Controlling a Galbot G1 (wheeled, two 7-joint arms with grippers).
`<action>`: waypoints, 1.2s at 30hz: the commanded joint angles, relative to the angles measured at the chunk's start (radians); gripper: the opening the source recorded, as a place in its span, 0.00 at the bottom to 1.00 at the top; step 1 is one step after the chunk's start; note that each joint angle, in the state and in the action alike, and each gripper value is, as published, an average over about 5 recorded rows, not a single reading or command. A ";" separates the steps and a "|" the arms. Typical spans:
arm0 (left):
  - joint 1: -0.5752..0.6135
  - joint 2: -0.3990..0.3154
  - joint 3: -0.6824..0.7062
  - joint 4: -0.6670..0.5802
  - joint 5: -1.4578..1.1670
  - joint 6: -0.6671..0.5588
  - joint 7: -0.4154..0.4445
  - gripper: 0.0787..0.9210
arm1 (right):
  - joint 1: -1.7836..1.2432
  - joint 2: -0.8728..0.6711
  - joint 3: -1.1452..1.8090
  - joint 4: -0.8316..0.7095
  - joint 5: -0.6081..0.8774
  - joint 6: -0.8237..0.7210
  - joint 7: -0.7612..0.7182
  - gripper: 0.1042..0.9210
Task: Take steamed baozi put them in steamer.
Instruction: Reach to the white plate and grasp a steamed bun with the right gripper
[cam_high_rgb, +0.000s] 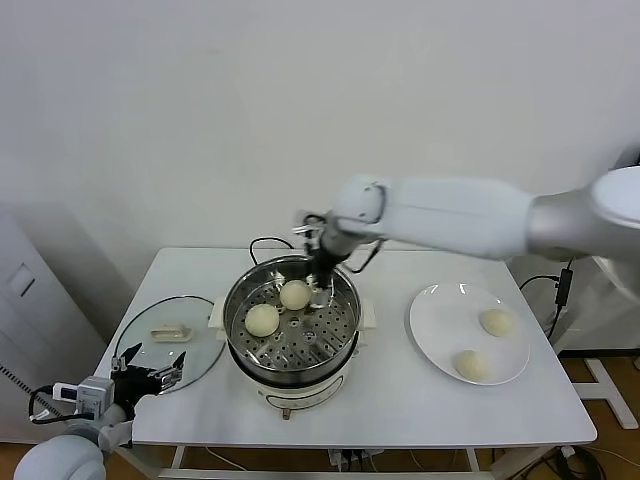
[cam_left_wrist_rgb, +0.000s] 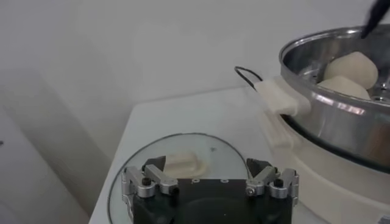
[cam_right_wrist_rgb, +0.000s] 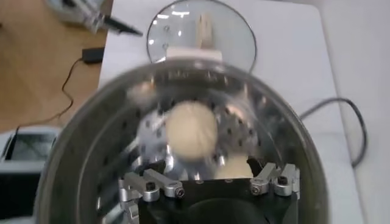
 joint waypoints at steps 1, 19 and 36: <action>0.005 -0.002 -0.002 -0.007 0.000 0.002 -0.001 0.88 | 0.126 -0.361 -0.131 0.089 -0.282 0.139 -0.239 0.88; -0.009 -0.003 0.006 -0.002 -0.001 0.005 0.000 0.88 | -0.208 -0.479 0.053 -0.136 -0.538 0.314 -0.278 0.88; -0.008 -0.006 0.011 0.008 -0.001 0.004 0.001 0.88 | -0.482 -0.395 0.257 -0.282 -0.681 0.384 -0.286 0.88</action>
